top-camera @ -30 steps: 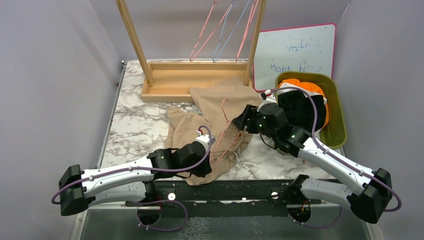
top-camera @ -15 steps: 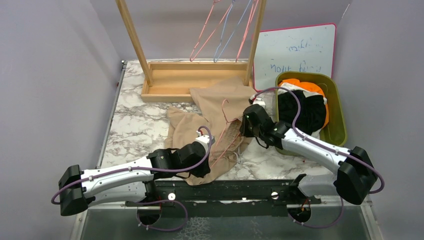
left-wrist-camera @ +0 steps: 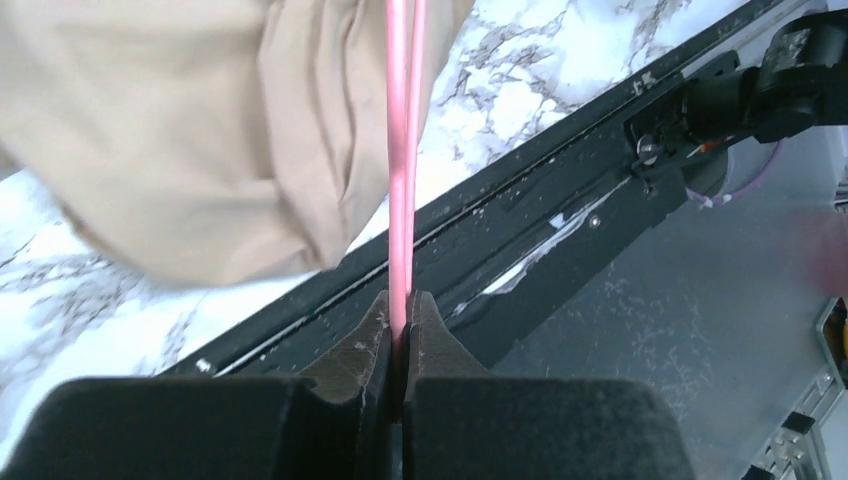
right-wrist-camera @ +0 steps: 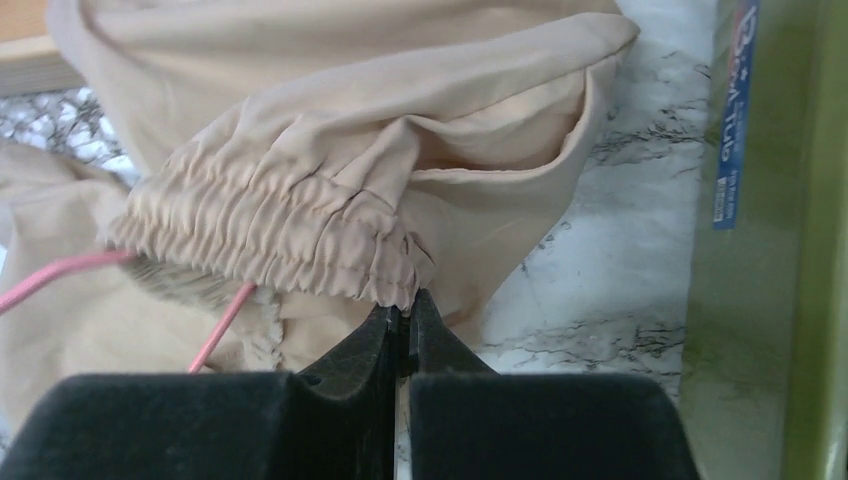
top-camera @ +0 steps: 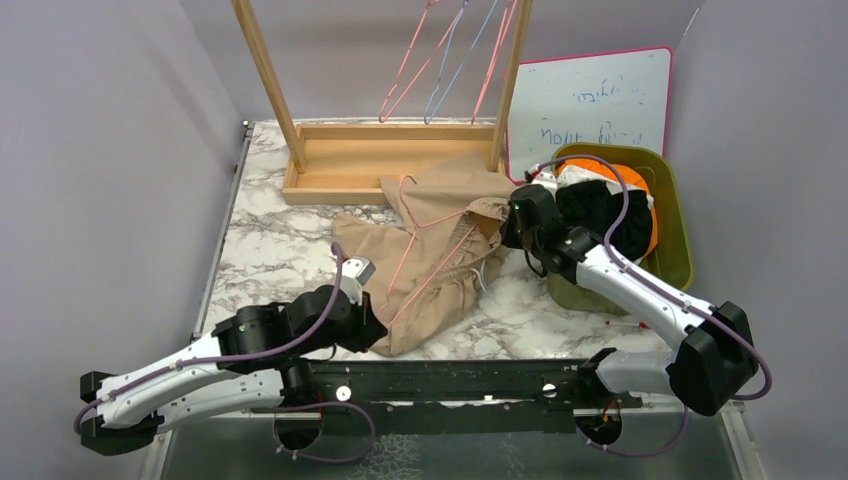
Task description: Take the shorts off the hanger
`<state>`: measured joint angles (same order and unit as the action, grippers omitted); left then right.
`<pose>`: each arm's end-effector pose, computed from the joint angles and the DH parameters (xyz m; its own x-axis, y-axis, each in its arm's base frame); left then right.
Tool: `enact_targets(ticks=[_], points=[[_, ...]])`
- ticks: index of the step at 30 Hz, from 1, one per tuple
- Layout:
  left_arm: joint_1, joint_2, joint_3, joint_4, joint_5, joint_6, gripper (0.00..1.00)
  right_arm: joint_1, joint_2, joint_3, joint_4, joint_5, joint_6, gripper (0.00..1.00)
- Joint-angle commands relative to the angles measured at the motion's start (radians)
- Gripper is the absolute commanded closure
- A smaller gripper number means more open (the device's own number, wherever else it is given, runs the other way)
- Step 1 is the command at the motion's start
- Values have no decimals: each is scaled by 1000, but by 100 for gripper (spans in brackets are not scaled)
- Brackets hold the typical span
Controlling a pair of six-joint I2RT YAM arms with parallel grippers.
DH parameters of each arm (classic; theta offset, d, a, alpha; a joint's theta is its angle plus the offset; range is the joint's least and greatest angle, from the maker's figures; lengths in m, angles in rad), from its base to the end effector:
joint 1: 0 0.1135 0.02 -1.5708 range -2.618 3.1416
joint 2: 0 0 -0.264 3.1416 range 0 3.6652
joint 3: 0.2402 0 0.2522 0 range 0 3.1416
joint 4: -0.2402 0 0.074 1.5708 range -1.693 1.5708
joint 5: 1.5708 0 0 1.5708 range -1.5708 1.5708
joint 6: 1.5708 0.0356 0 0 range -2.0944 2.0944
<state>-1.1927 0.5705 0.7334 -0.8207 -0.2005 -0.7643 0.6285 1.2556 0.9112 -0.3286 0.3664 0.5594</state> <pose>0.0494 -0.1052 0.2884 -0.7529 0.0585 -0.6555 0.4593 0.7601 -0.4597 0.2282 0.1501 0.2714 -0.5984 0.1776 -0.7813 -0.0056 0.9742 0.2257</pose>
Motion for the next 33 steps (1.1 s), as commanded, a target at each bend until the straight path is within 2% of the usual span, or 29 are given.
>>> enact_targets(ticks=[1,7,17,19,21,24,27,31,33], points=[[2,-58,90,-200,-61,-39,100,-76,41,10,6,-141,45,96],[3,-143,180,-261,-115,-56,100,-79,122,-6,14,-259,59,95],[4,-145,288,-360,-214,-58,100,-79,138,-9,6,-302,-8,95],[3,-139,294,-356,-249,-68,100,-79,128,-7,14,-377,-41,94],[4,-121,289,-350,-284,-70,100,-79,116,-23,44,-520,-80,93],[3,-71,274,-333,-354,-74,100,-78,78,-106,156,-781,-70,79],[2,4,265,-293,-394,-56,100,-70,31,-225,286,-948,-5,71],[3,91,260,-237,-407,-24,100,-61,-51,-249,278,-960,-2,44],[2,105,239,-172,-354,16,100,-61,-95,-222,239,-922,-9,36]])
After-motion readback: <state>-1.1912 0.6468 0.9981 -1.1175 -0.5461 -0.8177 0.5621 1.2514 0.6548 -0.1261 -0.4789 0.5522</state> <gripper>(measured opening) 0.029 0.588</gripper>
